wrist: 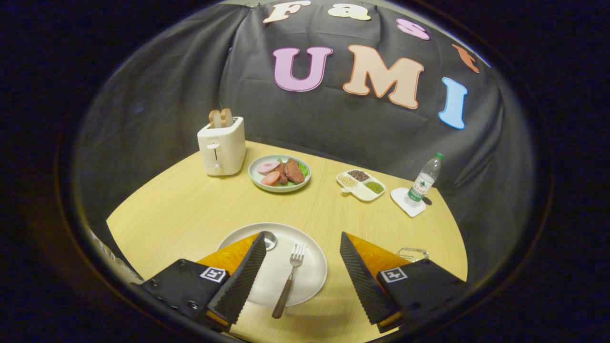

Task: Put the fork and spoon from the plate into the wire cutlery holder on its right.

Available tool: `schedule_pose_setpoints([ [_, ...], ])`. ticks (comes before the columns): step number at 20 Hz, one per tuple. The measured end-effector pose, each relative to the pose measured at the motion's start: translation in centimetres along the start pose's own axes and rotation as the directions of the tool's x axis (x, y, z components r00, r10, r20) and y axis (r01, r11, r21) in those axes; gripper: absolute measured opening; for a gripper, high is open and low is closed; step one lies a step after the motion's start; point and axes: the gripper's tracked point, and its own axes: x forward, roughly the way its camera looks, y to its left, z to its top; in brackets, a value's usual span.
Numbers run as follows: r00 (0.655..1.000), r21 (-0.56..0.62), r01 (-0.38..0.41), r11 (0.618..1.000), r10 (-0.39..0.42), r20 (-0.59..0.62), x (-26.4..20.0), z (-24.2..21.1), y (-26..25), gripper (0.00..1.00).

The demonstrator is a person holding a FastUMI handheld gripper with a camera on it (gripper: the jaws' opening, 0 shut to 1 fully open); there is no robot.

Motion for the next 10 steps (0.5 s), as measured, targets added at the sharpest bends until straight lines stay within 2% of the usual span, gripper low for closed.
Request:
schedule_pose_setpoints([
  [7,0.992,-0.013,-0.02,1.0,0.018,-0.125,1.8,-4.1,0.5,1.0],
  [10,0.983,0.015,-0.043,0.999,0.045,-0.179,2.3,-6.0,1.2,1.0],
])
